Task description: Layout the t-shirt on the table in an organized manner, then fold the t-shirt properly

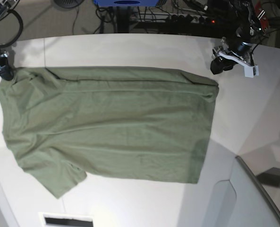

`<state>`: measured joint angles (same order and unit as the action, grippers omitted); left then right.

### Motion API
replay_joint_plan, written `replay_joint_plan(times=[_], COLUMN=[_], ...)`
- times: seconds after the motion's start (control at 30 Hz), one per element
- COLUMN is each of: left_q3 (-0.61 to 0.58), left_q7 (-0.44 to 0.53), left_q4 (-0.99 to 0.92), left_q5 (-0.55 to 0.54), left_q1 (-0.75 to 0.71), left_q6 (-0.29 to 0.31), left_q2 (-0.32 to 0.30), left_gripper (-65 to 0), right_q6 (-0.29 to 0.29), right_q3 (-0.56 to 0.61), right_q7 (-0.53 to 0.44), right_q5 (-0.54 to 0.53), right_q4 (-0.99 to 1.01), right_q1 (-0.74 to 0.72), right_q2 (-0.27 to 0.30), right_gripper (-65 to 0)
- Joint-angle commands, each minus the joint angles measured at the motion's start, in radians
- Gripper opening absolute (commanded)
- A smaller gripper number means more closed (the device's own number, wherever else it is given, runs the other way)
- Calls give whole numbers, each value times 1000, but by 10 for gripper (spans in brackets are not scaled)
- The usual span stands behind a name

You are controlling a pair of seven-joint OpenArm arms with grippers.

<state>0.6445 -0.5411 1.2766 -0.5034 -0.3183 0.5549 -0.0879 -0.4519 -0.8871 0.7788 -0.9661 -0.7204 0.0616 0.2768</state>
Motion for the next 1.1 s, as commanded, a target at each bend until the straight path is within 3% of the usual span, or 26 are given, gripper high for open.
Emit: replay_joint_plan(times=[0.0, 0.13, 0.17, 0.23, 0.3, 0.53, 0.77, 1.07], left_q3=[4, 8, 8, 4, -1, -39, -125, -176], left_q7=[-30, -30, -30, -30, -32, -32, -32, -32], left_q4=[11, 96, 119, 160, 180, 182, 185, 179], left_q5=[22, 22, 22, 22, 22, 24, 24, 24], left_q1=[-9, -45, -55, -75, -86, -43, 18, 83], left_q6=[-6, -8, -8, -23, -65, -92, -198, -247], left_q2=[-2, 10, 10, 12, 12, 7, 7, 7], left_gripper=[-344, -354, -378, -494, -650, -650, -650, -650], right_q6=[28, 28, 28, 29, 32, 32, 32, 31], right_q3=[6, 7, 7, 7, -4, -43, -40, -40], right_q7=[34, 58, 80, 129, 144, 144, 149, 149], right_q5=[51, 52, 52, 52, 46, 49, 49, 46], right_q4=[0, -3, -5, -5, -5, -5, -5, -5], right_q1=[7, 8, 8, 4, 1, 8, 8, 20], right_q2=[5, 6, 14, 32, 35, 31, 31, 31], right_gripper=[-650, -642, -611, -527, -497, -497, -497, -497])
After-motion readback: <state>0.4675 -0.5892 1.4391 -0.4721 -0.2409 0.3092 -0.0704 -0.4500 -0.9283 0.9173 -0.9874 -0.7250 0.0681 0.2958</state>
